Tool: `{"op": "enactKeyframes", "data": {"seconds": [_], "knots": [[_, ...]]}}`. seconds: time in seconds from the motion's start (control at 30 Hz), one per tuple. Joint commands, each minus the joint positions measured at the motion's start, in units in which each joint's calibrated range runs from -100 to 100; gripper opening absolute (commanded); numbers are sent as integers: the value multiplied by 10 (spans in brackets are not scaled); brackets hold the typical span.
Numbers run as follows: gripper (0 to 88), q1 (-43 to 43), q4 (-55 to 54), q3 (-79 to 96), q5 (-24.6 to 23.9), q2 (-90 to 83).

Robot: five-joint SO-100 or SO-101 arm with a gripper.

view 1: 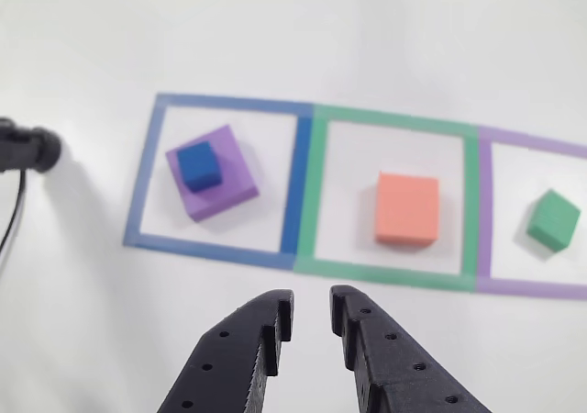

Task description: Tower of hanoi

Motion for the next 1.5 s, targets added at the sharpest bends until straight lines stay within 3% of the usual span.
{"op": "enactKeyframes", "data": {"seconds": [0.0, 0.17, 0.47, 0.77, 1.47], "knots": [[50, -20, -35, 40, 51, -39], [162, -16, -124, 133, 124, -58], [306, -10, -400, 358, 124, -71], [327, -26, -734, 552, 124, -12], [324, -65, -1207, 684, 124, 308]]}}
